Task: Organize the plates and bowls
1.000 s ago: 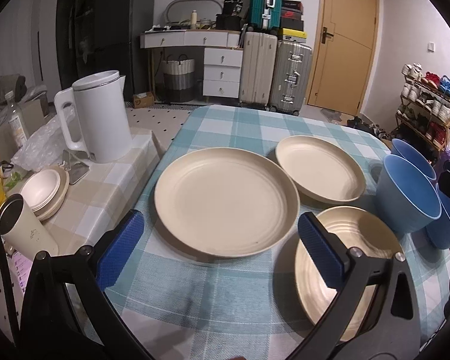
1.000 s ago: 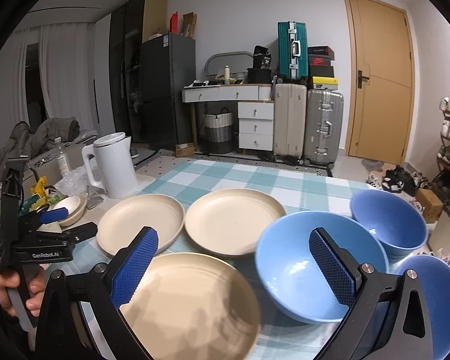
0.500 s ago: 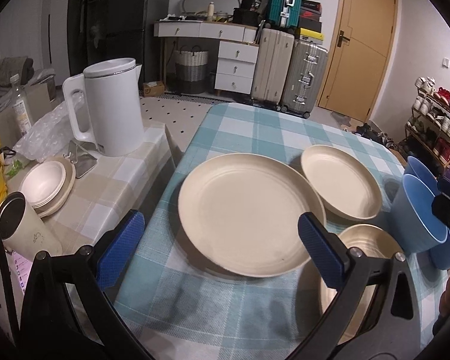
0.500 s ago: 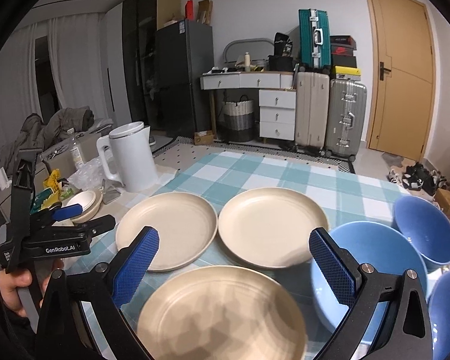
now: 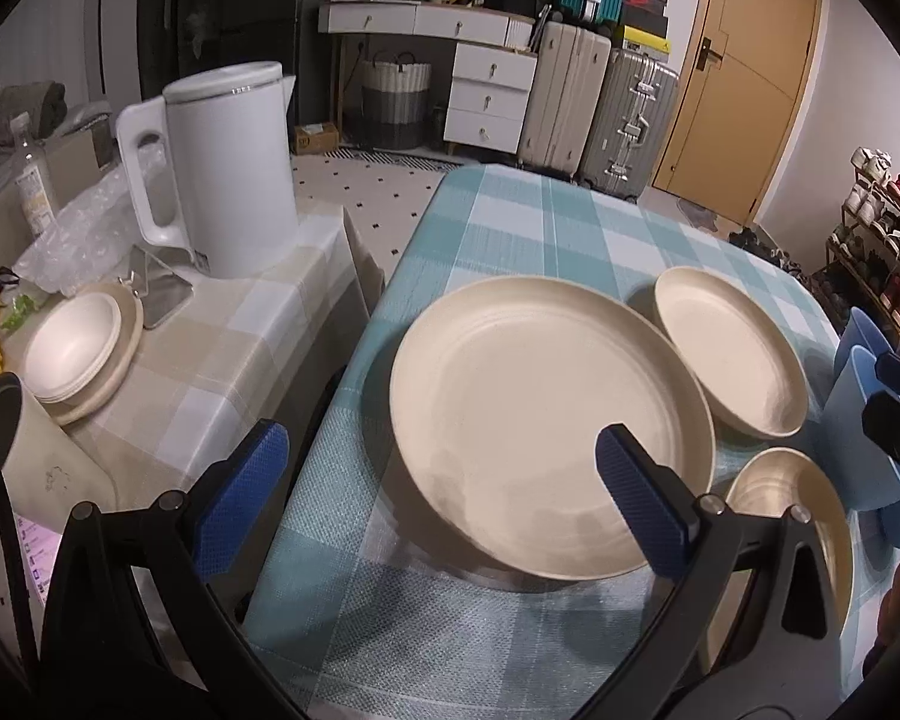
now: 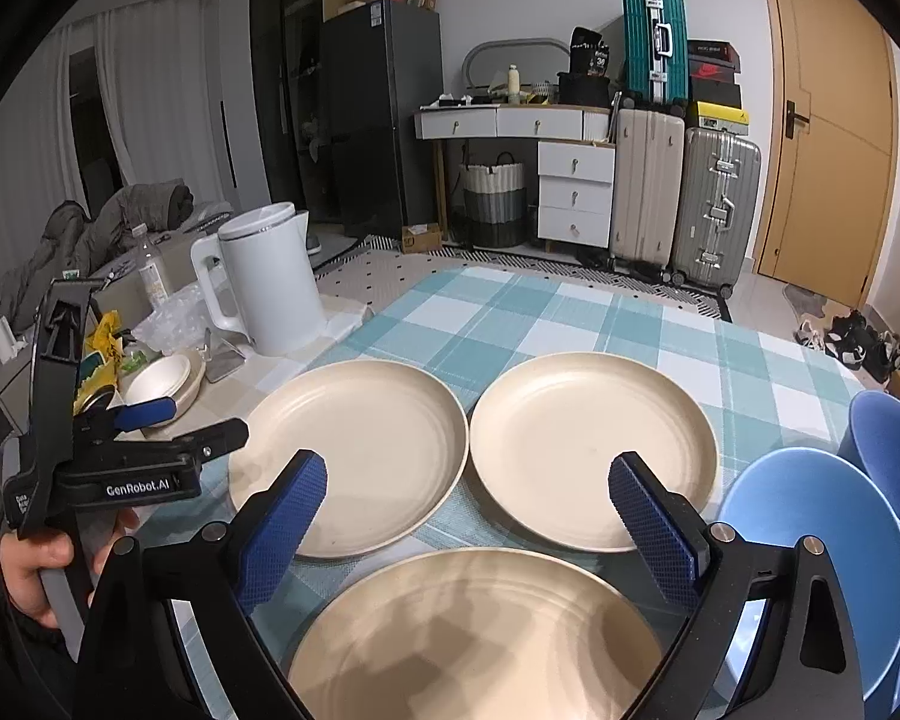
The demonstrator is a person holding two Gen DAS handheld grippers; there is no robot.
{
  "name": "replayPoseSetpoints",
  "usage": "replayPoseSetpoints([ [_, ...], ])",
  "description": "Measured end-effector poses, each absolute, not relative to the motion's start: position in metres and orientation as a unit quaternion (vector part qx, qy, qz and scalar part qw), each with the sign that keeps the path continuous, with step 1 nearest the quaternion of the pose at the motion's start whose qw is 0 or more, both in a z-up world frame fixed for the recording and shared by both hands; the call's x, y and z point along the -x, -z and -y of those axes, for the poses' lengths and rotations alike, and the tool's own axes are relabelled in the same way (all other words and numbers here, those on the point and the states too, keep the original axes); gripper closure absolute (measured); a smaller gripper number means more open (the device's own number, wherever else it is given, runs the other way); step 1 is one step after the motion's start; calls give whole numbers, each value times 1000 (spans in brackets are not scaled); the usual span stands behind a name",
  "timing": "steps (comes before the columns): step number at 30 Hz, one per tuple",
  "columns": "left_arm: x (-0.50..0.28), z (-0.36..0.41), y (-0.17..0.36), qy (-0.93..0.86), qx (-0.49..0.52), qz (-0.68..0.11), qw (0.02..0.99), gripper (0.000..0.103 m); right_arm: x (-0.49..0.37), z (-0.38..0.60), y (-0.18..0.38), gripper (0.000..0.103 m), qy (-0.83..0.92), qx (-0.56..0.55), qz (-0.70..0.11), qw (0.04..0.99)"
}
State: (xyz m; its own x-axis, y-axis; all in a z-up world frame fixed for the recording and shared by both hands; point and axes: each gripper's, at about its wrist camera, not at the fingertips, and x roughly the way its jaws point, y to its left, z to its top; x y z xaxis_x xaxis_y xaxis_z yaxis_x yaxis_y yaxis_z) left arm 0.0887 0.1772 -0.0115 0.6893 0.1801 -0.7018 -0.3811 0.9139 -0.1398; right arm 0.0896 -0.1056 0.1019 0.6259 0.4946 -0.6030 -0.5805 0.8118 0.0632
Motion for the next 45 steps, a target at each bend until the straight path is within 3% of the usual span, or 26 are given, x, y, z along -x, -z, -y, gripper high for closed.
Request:
replayPoseSetpoints([
  [6, -92, -186, 30, -163, 145, -379, 899, 1, -103, 89, -88, 8, -301, 71, -340, 888],
  [17, -94, -201, 48, -162, 165, -396, 889, 3, -125, 60, -55, 25, -312, 85, -392, 861],
  [30, -96, -202, 58, -146, 180, -416, 879, 27, -137, 39, -33, 31, -310, 95, -429, 843],
  [34, -98, -199, 59, -140, 178, -421, 878, 37, -140, 34, -26, 38, -306, 100, -445, 836],
  [38, -99, -196, 60, -139, 174, -421, 879, 42, -145, 31, -20, 39, -303, 105, -455, 831],
  [41, -99, -197, 60, -138, 174, -421, 880, 47, -148, 30, -15, 47, -300, 103, -461, 829],
  [45, -99, -196, 60, -131, 177, -420, 880, 65, -151, 29, -11, 56, -297, 103, -465, 828],
])
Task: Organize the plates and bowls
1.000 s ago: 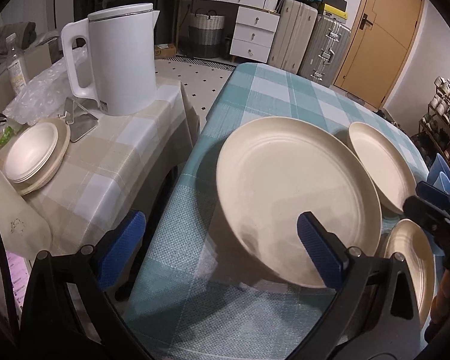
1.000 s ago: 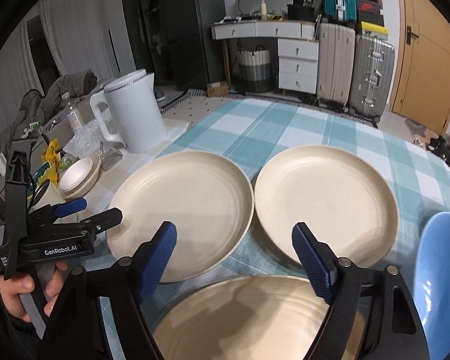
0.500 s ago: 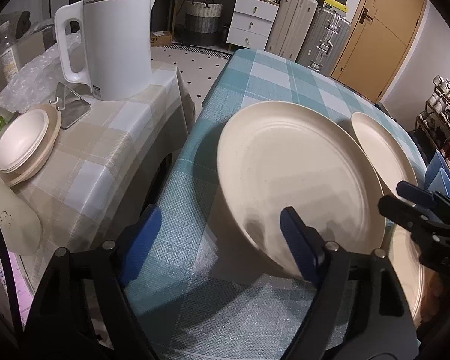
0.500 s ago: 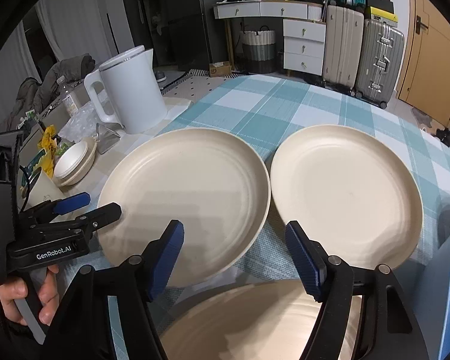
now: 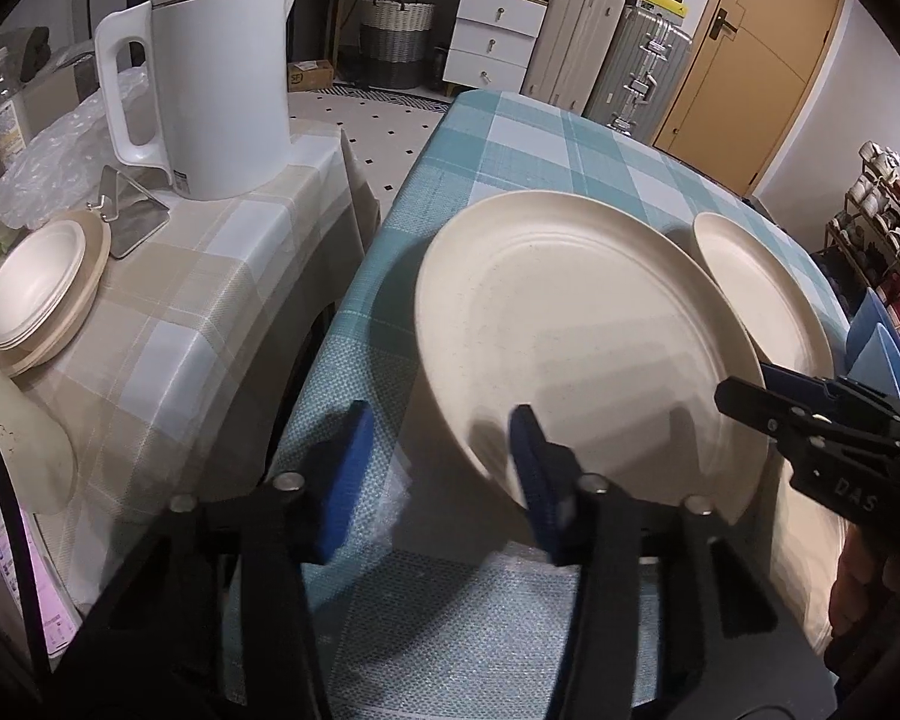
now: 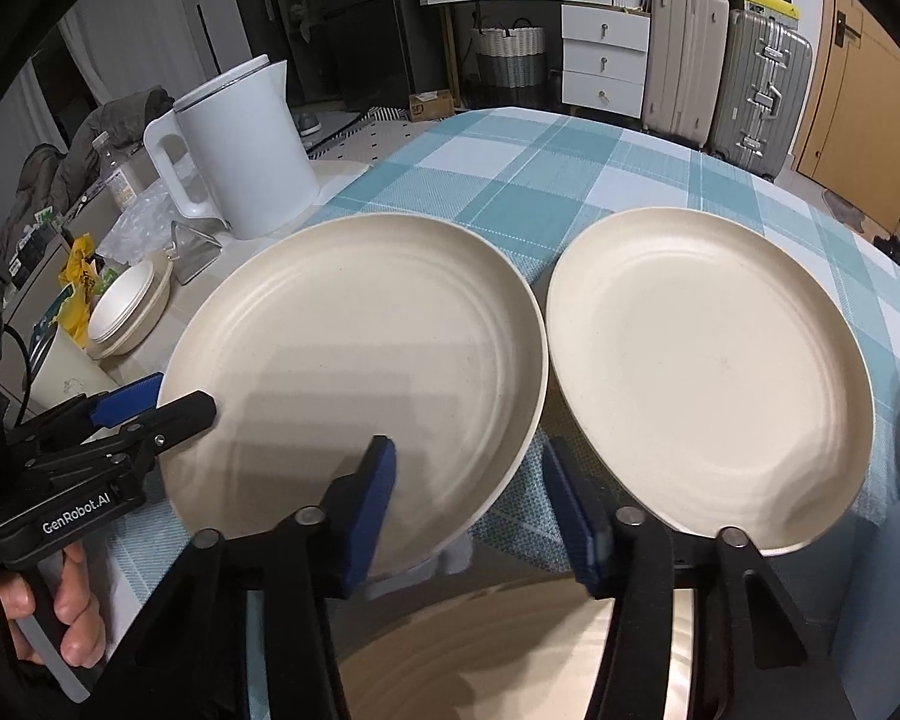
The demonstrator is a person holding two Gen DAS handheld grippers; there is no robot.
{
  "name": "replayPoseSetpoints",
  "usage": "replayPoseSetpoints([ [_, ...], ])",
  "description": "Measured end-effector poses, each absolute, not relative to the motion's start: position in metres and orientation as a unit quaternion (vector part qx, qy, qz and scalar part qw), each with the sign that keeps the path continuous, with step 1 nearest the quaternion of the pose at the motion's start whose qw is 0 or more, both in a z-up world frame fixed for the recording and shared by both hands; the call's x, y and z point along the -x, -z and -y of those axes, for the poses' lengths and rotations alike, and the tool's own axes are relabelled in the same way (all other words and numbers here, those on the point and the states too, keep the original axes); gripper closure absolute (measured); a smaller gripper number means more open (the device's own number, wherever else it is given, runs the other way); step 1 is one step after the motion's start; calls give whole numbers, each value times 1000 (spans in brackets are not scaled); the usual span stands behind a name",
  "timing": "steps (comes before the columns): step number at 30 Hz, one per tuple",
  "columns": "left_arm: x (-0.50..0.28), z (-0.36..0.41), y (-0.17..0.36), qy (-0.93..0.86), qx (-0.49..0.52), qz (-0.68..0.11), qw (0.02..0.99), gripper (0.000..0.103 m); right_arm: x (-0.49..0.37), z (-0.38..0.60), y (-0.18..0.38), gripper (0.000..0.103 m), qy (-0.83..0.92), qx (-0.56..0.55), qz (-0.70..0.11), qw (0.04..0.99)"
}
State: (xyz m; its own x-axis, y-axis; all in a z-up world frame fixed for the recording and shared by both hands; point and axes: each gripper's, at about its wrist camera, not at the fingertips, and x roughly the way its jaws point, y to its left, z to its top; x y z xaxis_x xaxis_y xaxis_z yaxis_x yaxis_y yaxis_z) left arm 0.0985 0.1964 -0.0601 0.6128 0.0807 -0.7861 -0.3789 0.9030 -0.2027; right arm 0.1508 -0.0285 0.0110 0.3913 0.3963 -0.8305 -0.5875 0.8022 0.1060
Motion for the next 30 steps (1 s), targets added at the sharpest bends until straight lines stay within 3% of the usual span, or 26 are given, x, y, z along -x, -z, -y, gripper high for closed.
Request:
replayPoseSetpoints([
  [4, -100, -191, 60, -110, 180, -418, 884, 80, -154, 28, -9, 68, -289, 102, -465, 830],
  [8, -101, -184, 59, -118, 166, -418, 885, 80, -154, 27, -9, 75, -279, 112, -460, 835],
  [30, -88, -180, 34, -122, 156, -392, 898, 80, -144, 30, -21, 77, -273, 127, -434, 849],
])
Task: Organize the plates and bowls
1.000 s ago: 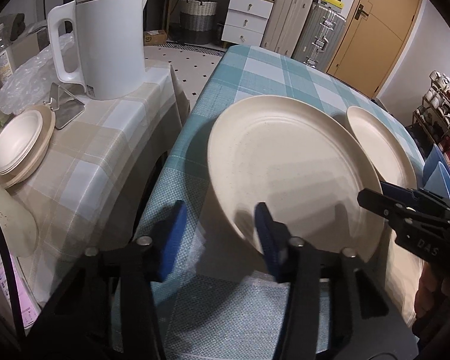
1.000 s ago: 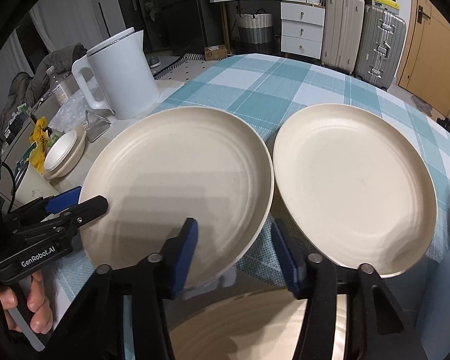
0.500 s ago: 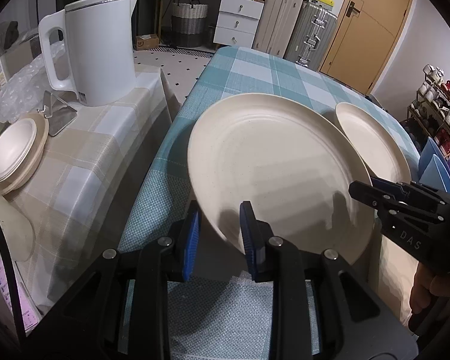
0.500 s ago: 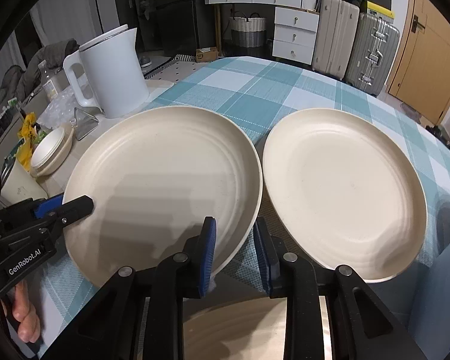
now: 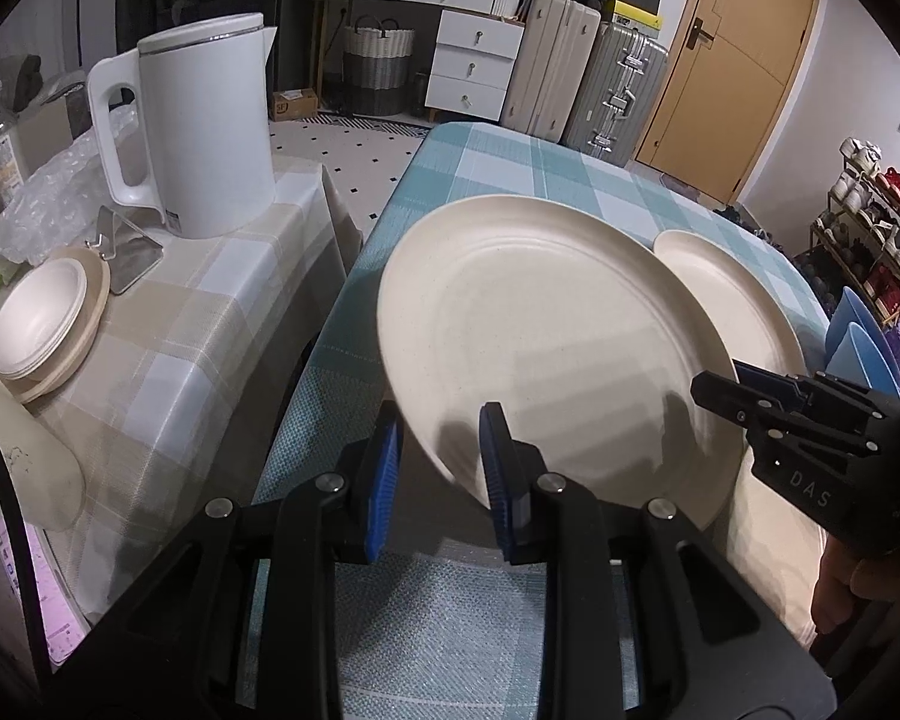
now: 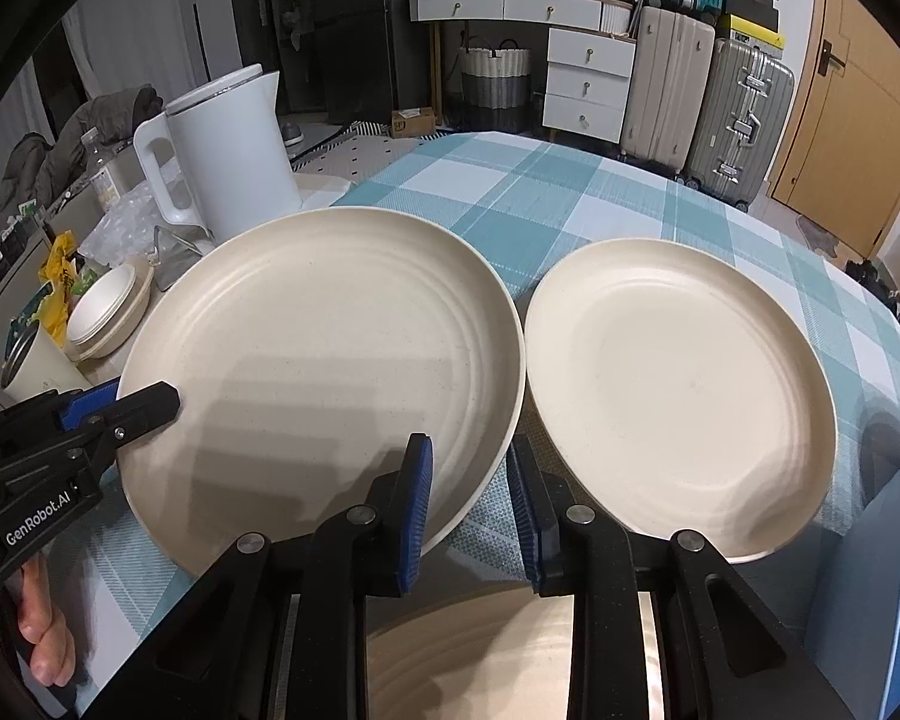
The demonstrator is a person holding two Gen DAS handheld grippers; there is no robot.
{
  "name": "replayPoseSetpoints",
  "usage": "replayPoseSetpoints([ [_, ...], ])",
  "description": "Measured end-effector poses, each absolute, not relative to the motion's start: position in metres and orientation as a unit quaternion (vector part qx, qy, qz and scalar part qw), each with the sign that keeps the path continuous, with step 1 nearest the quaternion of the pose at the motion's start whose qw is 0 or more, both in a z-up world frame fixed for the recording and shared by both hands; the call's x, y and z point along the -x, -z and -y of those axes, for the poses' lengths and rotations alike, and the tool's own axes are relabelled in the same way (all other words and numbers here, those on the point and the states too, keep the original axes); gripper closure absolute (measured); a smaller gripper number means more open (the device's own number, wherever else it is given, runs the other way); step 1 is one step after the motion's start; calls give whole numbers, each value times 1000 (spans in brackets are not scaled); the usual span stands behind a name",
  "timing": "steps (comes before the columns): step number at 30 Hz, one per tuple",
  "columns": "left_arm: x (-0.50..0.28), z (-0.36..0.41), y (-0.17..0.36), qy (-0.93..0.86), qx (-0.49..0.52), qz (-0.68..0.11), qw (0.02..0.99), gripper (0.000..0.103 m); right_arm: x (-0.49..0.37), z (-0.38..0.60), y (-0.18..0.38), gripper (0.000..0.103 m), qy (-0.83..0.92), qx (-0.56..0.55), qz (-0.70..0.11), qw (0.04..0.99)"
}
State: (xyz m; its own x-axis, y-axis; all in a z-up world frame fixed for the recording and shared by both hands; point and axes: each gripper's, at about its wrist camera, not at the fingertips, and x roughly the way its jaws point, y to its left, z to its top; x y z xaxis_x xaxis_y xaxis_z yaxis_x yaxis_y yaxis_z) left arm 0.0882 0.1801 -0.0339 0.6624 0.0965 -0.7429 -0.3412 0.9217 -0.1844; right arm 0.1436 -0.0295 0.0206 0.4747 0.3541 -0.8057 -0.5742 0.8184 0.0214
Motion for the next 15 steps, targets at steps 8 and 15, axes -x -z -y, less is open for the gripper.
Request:
replayPoseSetpoints([
  [8, -84, -171, 21, -114, 150, -383, 905, 80, -137, 38, -34, 77, -270, 121, -423, 857],
  [15, -82, -154, 9, -104, 140, -377, 910, 80, -128, 52, -49, 77, -262, 115, -408, 867],
])
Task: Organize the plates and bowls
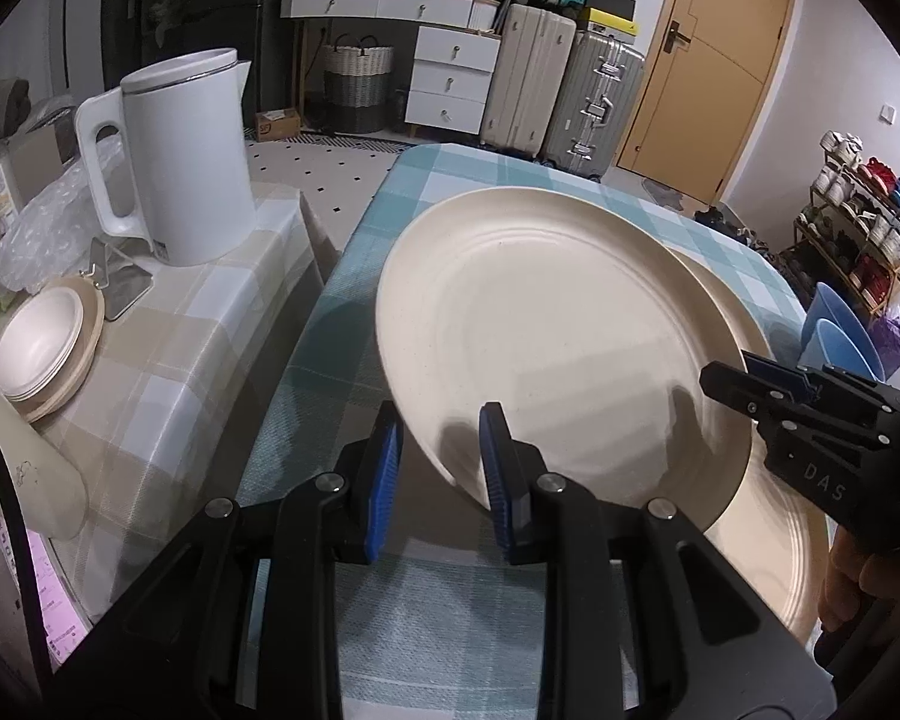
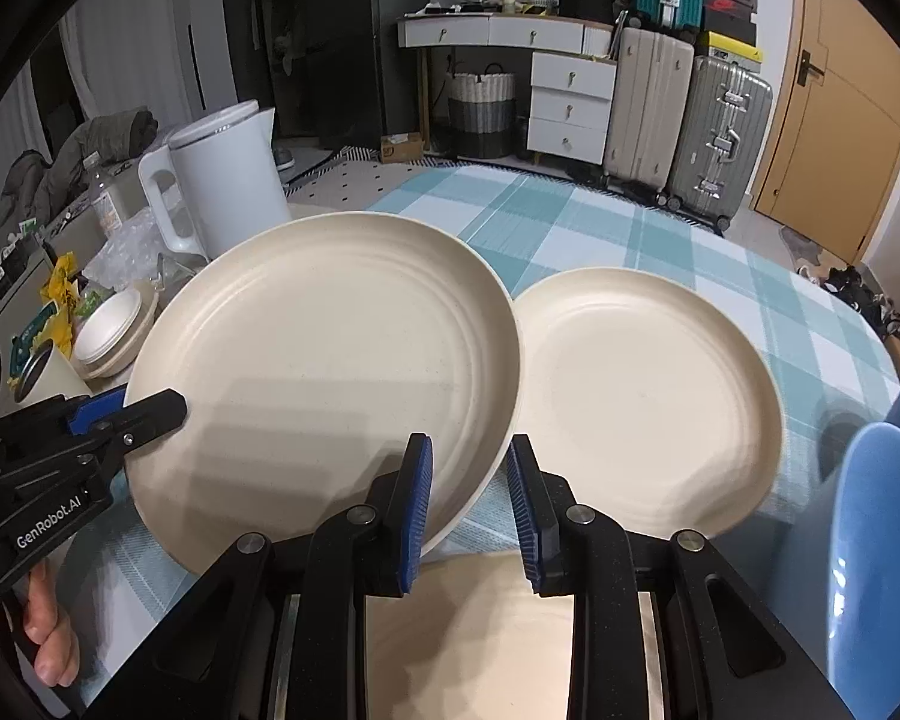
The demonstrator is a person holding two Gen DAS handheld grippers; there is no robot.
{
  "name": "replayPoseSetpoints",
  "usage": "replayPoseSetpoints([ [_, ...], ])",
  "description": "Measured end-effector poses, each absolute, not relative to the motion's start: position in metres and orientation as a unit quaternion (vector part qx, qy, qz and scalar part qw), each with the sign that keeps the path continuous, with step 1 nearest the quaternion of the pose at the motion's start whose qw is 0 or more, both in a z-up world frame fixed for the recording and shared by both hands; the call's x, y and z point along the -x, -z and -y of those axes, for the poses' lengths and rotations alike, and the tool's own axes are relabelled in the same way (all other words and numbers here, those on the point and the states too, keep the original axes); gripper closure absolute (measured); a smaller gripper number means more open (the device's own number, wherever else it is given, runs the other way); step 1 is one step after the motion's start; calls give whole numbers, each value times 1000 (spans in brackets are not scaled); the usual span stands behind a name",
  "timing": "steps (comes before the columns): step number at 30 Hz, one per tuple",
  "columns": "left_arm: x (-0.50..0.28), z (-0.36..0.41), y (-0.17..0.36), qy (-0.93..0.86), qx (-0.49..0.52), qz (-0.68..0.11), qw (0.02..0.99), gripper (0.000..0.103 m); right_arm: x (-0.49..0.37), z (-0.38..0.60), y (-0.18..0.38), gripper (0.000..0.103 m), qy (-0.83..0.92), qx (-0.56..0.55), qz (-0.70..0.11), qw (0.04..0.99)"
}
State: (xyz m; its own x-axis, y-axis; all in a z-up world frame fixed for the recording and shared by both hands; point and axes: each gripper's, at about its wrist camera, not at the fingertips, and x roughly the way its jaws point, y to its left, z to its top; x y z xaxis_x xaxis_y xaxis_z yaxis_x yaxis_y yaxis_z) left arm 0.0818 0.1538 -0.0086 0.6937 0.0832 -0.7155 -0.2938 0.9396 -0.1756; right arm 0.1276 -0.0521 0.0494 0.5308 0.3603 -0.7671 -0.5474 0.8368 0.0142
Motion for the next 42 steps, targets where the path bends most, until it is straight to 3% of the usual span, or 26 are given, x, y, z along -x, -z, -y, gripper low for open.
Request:
replayPoseSetpoints([
  [42, -68, -11, -27, 11, 21, -404, 914, 79, -60, 176, -84, 77, -171, 62, -389, 903],
])
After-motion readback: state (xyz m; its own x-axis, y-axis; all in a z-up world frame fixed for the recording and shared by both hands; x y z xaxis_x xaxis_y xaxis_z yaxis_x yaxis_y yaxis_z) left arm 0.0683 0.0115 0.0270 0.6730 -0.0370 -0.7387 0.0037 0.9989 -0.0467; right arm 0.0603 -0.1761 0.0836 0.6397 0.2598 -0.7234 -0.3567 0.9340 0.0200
